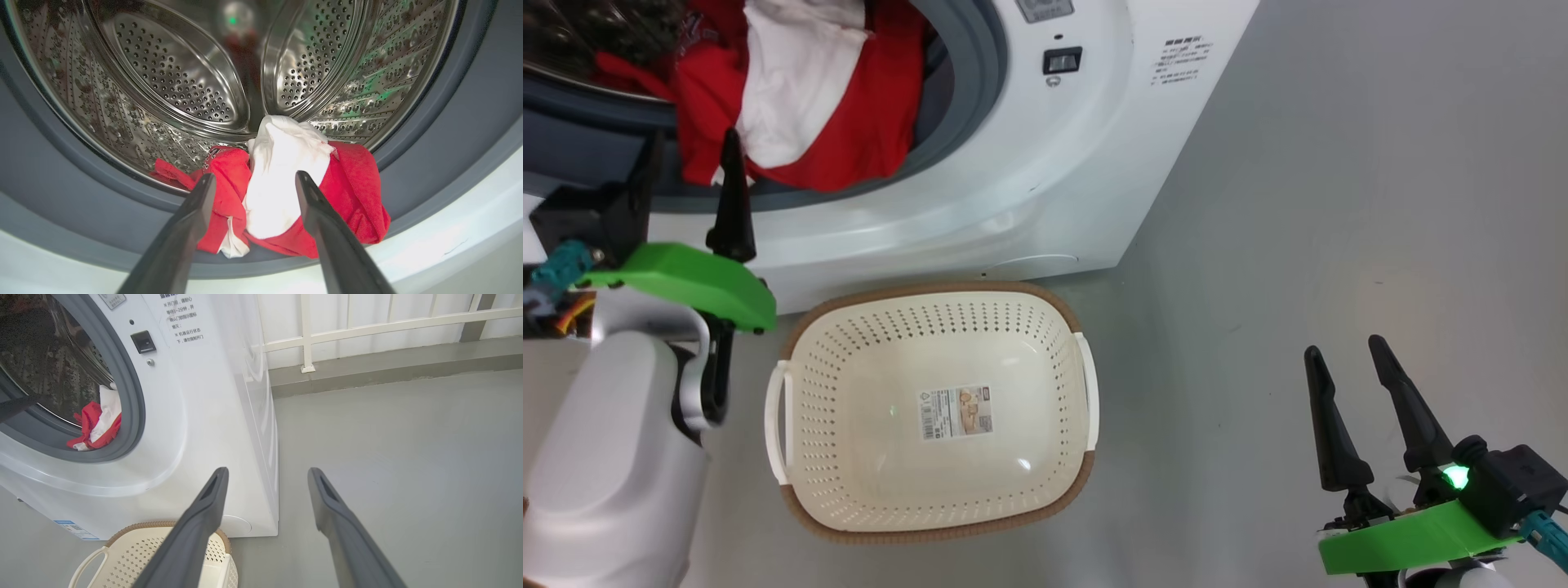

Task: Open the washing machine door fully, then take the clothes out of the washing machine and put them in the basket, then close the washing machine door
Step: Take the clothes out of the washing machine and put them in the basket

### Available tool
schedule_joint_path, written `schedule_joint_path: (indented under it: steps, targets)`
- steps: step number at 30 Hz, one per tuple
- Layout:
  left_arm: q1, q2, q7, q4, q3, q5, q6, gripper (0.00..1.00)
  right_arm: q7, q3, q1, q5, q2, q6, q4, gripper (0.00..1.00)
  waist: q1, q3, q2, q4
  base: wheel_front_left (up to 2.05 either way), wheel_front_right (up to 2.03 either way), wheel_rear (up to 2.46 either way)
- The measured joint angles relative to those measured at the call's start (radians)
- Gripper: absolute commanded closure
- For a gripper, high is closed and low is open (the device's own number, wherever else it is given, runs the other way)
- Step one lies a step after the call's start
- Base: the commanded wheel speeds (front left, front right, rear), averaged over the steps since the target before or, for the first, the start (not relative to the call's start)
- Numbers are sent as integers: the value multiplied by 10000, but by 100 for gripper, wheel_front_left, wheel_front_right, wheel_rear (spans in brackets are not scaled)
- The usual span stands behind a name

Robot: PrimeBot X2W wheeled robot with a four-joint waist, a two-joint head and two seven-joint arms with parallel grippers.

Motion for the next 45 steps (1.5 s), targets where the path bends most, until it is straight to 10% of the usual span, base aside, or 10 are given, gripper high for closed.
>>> schedule_joint_path:
  steps: [45]
  targets:
    - [-4677, -146, 107, 7256, -525, 119, -656, 0, 0, 341, -598, 178, 0, 0, -77, 0, 0, 1291, 0, -837, 0, 0, 0]
